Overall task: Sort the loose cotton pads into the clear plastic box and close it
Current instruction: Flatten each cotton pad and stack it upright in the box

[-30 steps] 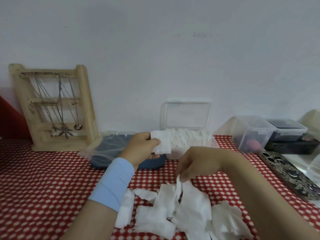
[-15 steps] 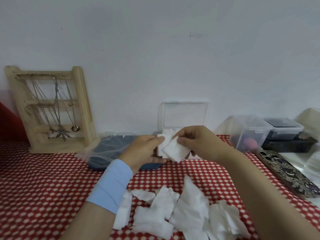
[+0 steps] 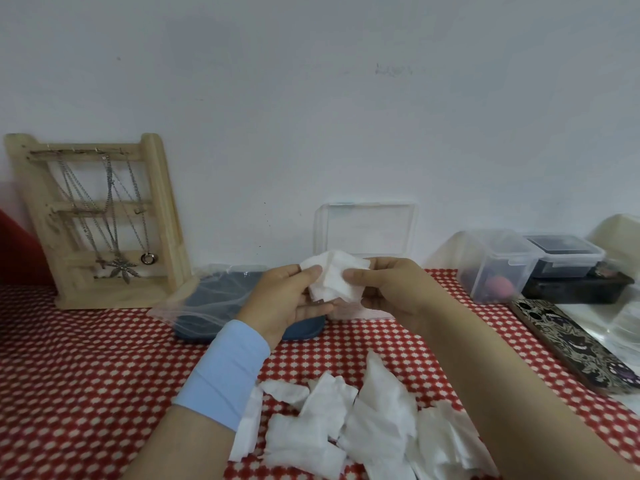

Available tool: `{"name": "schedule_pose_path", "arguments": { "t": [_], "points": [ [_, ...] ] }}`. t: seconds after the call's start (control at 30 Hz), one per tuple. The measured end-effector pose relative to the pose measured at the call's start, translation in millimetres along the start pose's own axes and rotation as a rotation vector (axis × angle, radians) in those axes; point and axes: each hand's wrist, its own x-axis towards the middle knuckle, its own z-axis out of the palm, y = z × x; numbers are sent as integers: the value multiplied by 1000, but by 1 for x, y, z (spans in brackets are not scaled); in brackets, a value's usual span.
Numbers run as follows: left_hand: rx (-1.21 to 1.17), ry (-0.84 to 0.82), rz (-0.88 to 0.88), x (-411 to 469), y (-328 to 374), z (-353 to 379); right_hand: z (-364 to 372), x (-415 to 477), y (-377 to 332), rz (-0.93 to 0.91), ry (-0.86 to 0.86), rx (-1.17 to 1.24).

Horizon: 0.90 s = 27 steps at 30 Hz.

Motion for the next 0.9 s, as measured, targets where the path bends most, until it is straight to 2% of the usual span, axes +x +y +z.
{"name": "schedule_pose_path", "arguments": {
  "t": [0.13, 0.3, 0.47, 0.6, 0.7, 0.77, 0.9],
  "points": [
    [39, 78, 14, 2, -1, -5, -7, -3, -7, -133, 140, -43],
    [104, -34, -18, -2, 0, -3, -4, -17, -19, -182, -38, -236],
    [76, -97, -49, -5, 3, 1, 2, -15, -18, -207, 47, -407],
    [78, -93, -60, -3, 3, 2, 1, -14, -19, -220, 60, -456],
    [80, -78, -84, -2, 4, 3, 4, -12, -18, -259, 96, -579],
    [108, -47, -59, -3, 3, 3, 5, -13, -16, -329, 128, -647],
    [78, -26, -70, -3, 1, 4, 1, -17, -16, -622, 135, -910]
  ]
}}
